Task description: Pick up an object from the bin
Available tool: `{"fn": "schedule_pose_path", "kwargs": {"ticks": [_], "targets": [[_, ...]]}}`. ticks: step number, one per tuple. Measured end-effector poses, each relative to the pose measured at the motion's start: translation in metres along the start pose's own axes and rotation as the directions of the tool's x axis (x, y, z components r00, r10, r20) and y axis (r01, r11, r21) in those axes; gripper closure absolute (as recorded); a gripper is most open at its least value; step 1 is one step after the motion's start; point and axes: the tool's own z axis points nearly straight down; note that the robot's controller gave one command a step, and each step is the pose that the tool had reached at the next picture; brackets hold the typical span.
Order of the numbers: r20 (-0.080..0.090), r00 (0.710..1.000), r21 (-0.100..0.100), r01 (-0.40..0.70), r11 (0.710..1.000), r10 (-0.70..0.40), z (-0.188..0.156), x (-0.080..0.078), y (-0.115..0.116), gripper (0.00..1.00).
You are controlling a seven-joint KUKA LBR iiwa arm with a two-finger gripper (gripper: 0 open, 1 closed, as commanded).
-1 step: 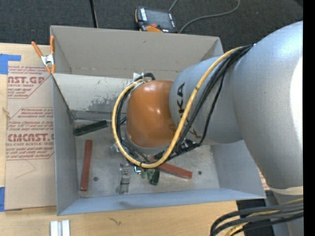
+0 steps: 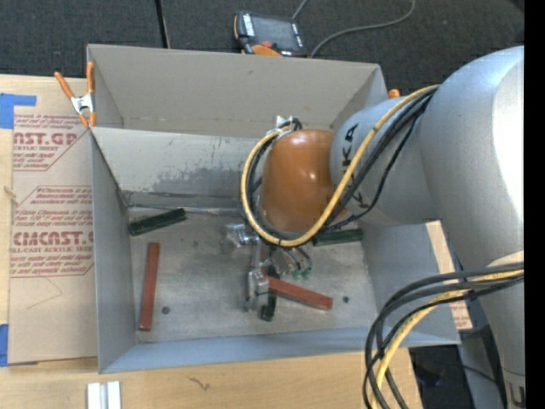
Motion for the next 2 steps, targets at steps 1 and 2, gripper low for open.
{"fn": "schedule_pose_path", "kwargs": {"ticks": [1,2], "targets": [[-0.001,0.994,-0.001,0.105,0.994,-0.105,-0.0087,0.0533,-0.0572,0.00],[0.004,0.994,-0.004,0.109,0.994,-0.109,-0.0104,0.0510,-0.0539,1.00]]}}
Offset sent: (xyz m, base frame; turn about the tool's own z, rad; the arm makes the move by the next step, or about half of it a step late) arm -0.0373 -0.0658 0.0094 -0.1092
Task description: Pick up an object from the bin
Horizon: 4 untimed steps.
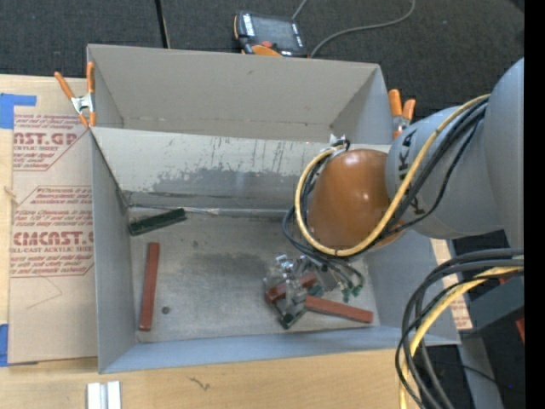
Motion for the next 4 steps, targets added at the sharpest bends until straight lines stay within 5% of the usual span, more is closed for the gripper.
{"fn": "schedule_pose_path", "kwargs": {"ticks": [1,2,3,4], "targets": [[0.008,0.999,0.005,0.054,0.999,-0.054,-0.156,-0.026,-0.004,1.00],[0.004,0.999,0.003,0.053,0.999,-0.053,-0.153,-0.025,-0.004,0.00],[-0.001,0.975,0.000,-0.224,0.975,0.224,0.011,-0.048,-0.045,0.00],[-0.001,0.975,0.000,-0.222,0.975,0.222,0.009,-0.048,-0.045,1.00]]}}
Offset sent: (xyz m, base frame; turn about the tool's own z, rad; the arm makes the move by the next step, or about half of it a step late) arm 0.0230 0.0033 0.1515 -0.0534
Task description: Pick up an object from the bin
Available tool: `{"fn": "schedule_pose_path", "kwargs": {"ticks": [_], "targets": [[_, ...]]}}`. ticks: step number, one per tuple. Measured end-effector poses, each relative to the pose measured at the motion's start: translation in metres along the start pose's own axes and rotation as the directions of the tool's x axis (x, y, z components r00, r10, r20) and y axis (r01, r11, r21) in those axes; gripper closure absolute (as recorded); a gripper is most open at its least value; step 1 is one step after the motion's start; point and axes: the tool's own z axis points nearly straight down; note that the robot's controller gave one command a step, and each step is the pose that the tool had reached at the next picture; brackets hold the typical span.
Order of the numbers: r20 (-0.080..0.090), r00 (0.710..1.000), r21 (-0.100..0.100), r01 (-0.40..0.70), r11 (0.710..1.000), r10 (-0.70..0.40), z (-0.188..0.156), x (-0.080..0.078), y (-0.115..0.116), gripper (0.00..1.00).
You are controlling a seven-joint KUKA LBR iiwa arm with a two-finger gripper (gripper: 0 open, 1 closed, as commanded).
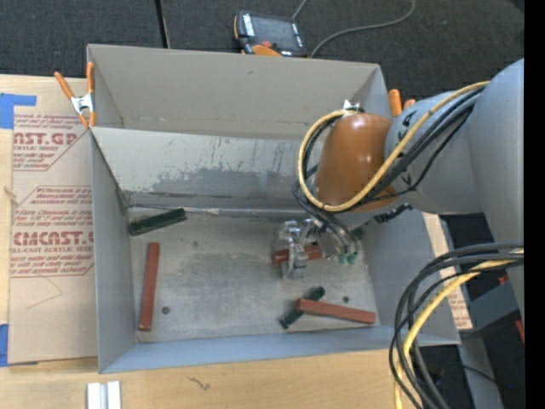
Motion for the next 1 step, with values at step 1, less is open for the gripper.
{"fn": "schedule_pose_path", "kwargs": {"ticks": [1], "targets": [[0.007,0.975,0.005,0.221,0.975,-0.221,-0.0971,-0.0114,-0.0133,1.00]]}}
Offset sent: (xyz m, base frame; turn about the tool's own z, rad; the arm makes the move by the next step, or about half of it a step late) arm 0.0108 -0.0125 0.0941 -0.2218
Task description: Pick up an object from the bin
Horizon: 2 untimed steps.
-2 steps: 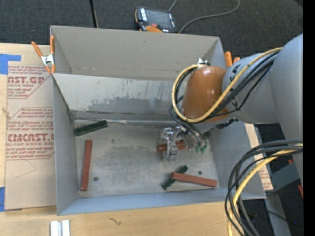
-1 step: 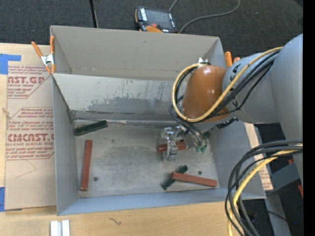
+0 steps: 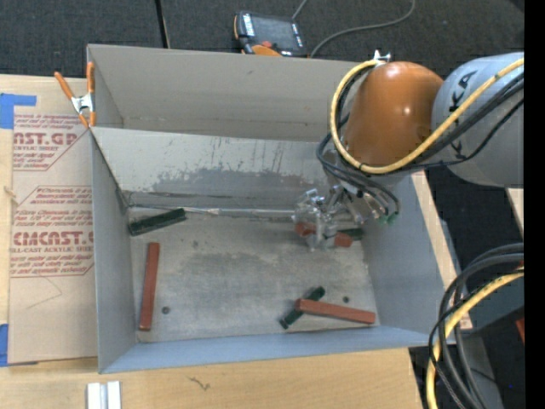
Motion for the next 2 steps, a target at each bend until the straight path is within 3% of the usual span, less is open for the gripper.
{"fn": "schedule_pose_path", "kwargs": {"ticks": [1,2], "targets": [[0.002,1.000,0.001,0.011,1.000,-0.011,-0.074,-0.004,0.002,1.00],[-0.009,0.990,-0.005,0.144,0.990,-0.144,-0.067,0.054,0.008,1.00]]}}
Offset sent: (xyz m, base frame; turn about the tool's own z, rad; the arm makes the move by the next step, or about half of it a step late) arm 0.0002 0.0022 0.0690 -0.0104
